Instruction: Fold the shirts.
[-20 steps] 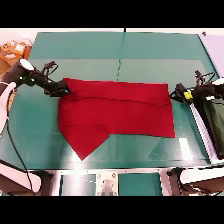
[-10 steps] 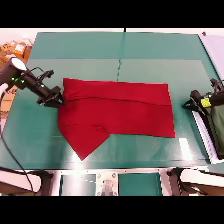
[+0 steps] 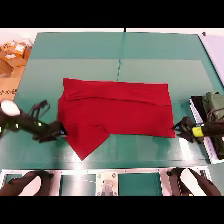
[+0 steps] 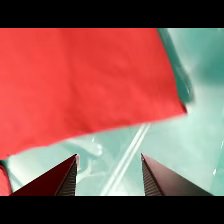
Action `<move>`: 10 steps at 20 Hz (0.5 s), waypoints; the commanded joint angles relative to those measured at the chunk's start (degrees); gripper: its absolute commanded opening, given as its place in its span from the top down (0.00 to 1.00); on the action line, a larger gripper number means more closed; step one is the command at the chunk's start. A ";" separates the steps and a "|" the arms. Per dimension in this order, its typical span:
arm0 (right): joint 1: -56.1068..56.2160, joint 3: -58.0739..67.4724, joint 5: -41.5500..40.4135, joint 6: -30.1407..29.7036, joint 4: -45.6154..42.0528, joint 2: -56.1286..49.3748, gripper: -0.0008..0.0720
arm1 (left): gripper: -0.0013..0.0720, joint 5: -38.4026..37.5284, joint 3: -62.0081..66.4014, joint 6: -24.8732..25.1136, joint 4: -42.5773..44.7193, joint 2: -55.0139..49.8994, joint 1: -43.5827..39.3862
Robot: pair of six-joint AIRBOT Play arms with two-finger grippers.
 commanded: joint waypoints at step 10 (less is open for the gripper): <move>2.69 -15.45 -27.78 1.77 17.84 -2.62 0.35 | 0.19 38.40 -17.79 -0.96 -17.81 5.46 -12.22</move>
